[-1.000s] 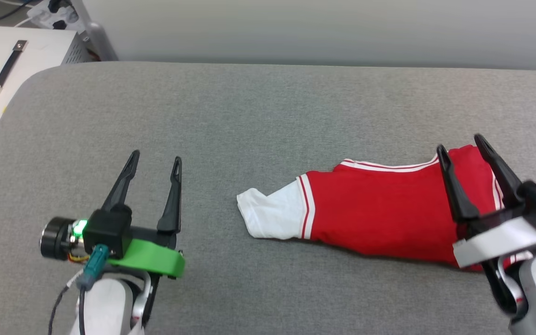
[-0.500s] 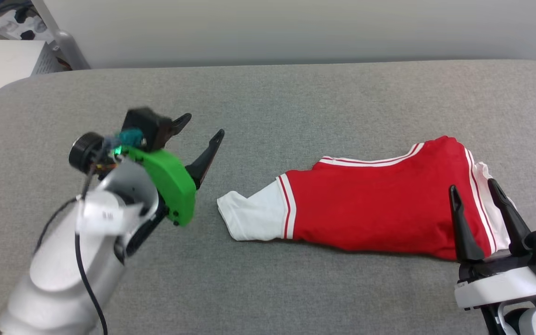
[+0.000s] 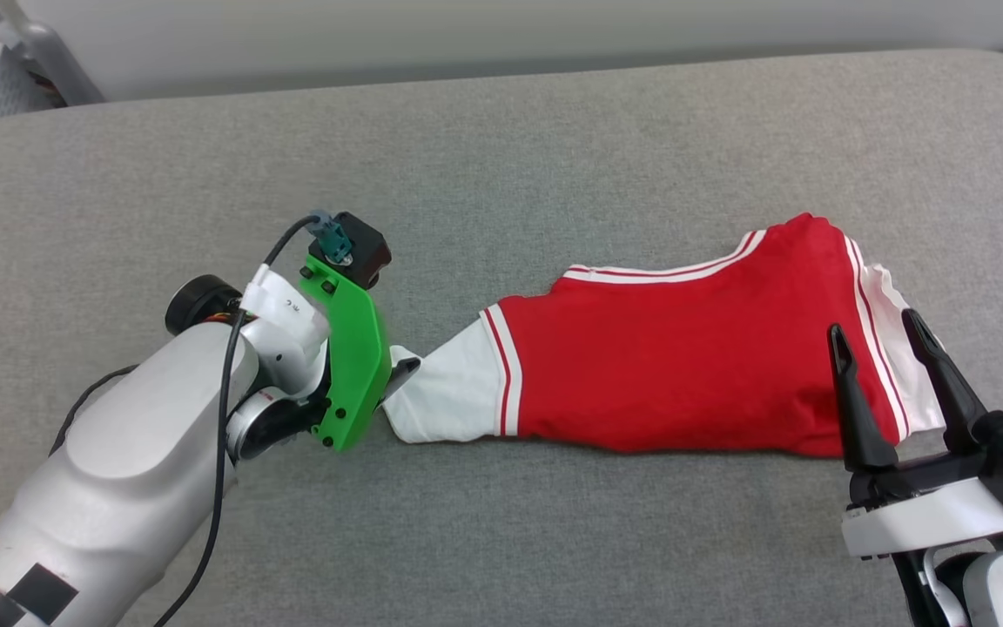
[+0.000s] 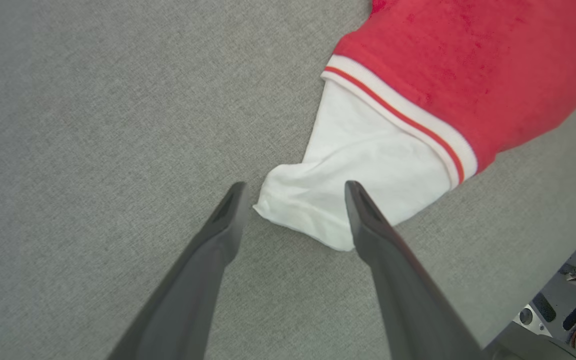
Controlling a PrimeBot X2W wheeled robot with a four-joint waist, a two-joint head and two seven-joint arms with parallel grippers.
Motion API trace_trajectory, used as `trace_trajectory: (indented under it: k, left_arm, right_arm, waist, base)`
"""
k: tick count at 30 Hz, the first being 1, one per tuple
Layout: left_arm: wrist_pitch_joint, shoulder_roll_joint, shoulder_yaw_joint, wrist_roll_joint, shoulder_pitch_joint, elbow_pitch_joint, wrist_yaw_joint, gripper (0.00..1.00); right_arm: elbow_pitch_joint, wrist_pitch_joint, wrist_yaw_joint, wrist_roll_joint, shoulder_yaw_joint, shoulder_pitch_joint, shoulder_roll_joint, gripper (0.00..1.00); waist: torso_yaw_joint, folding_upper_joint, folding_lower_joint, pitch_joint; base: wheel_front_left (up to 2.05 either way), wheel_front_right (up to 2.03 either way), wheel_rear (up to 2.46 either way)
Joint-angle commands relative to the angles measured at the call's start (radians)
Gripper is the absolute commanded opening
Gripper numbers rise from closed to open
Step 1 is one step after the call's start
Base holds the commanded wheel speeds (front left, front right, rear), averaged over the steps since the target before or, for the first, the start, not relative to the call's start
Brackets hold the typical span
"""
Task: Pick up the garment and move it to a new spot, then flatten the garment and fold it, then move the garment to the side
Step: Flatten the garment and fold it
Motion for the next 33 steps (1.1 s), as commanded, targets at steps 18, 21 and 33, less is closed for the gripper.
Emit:
trace_trajectory:
  k: [18, 21, 33]
  left_arm:
    - [-0.095, -0.027, -0.277, -0.045, -0.073, 0.250, -0.003, 0.00]
    - [-0.137, -0.020, -0.289, -0.080, -0.089, 0.252, -0.003, 0.00]
    - [-0.241, 0.094, -0.283, -0.146, -0.177, 0.305, -0.003, 0.00]
  right_arm:
    - [0.026, -0.009, 0.000, -0.013, 0.022, -0.072, 0.000, 1.00]
    - [0.030, -0.009, 0.000, -0.012, 0.014, -0.067, -0.002, 1.00]
    - [0.031, -0.010, 0.000, -0.015, -0.004, -0.040, -0.007, 1.00]
  waist:
    - [-0.051, 0.0000, 0.0000, 0.087]
    - [-0.042, 0.0000, 0.0000, 0.075]
    - [-0.010, 0.0000, 0.0000, 0.035]
  base:
    - [0.00, 0.00, 0.00]
    - [0.00, 0.00, 0.00]
    - [0.00, 0.00, 0.00]
